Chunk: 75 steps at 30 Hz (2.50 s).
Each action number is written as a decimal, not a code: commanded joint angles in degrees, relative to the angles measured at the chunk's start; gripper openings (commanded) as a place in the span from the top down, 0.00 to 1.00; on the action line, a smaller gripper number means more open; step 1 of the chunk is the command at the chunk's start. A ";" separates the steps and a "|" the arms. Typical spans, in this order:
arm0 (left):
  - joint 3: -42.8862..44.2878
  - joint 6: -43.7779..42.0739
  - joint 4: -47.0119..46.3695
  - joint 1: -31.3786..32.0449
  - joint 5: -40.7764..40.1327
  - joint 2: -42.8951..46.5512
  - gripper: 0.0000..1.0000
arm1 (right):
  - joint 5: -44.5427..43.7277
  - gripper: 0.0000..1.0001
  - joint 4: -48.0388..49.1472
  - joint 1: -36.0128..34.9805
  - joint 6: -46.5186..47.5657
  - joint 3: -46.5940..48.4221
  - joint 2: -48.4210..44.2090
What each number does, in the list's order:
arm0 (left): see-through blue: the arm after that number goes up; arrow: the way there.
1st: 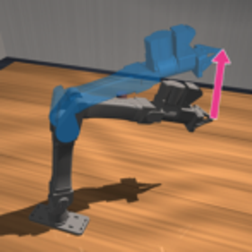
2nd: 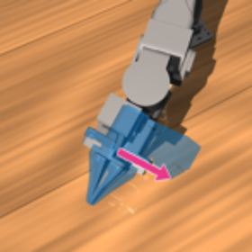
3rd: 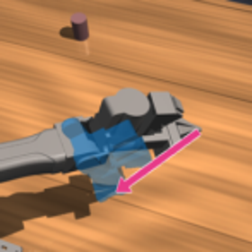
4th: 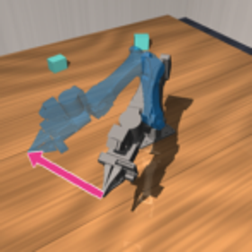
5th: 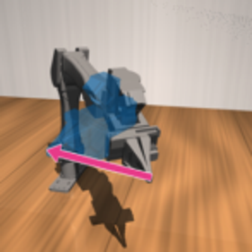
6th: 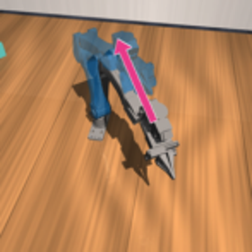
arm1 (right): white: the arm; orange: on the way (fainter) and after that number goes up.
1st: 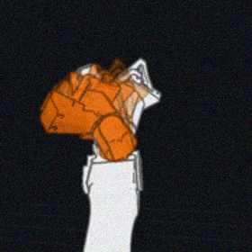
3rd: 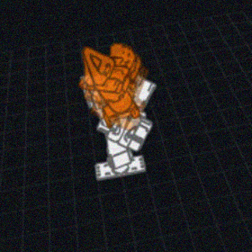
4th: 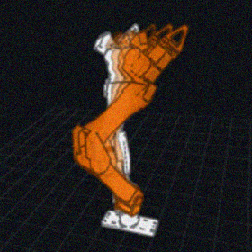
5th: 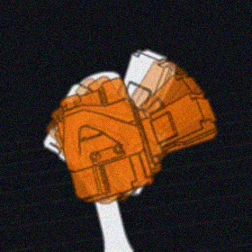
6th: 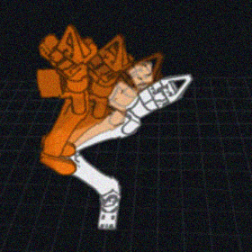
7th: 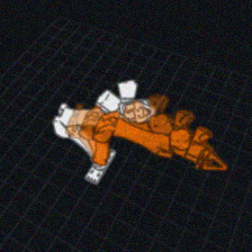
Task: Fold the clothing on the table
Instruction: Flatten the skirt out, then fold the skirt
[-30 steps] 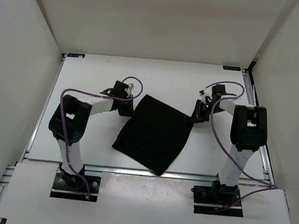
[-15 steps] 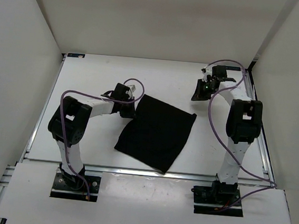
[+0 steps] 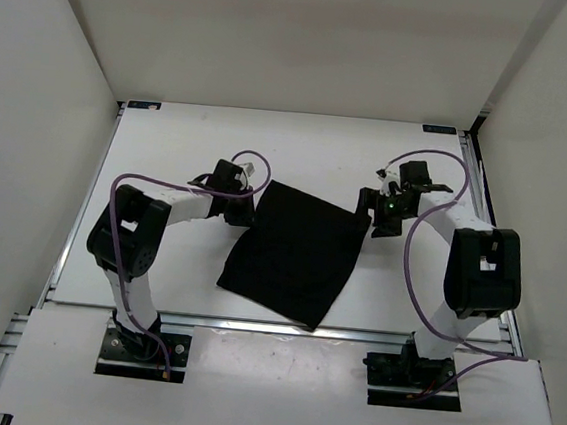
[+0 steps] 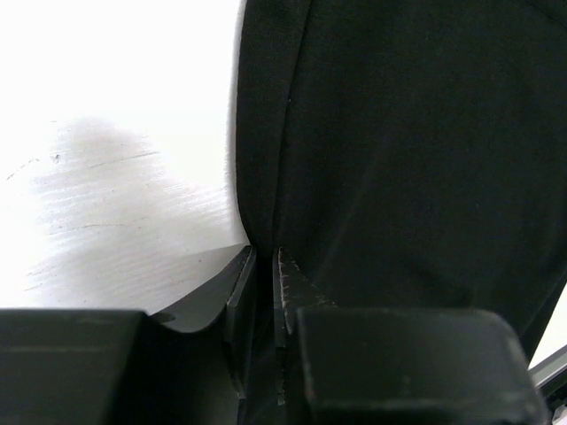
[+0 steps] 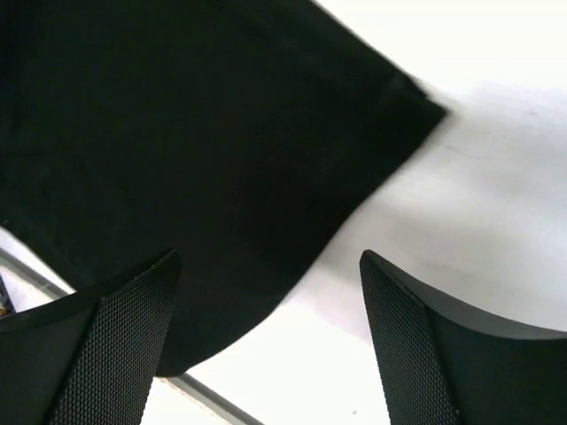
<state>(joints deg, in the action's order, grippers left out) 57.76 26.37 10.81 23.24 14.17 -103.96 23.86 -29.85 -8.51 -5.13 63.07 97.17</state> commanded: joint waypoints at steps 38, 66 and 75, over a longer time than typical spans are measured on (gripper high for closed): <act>-4.85 -1.23 1.32 -2.59 -0.29 12.10 0.01 | -3.14 0.22 -0.90 1.83 1.17 11.76 4.64; -45.81 37.35 -12.11 12.60 -5.46 53.79 0.05 | 8.85 0.36 1.62 2.46 6.36 -26.77 -15.34; -34.65 34.98 -12.12 17.54 -5.57 33.57 0.08 | 7.17 0.38 3.92 0.42 2.40 -28.17 -15.95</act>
<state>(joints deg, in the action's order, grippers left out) 20.16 62.02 -1.06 39.86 9.65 -66.81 33.74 -28.05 -8.01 -2.24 36.64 82.11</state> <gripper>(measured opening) 0.926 0.623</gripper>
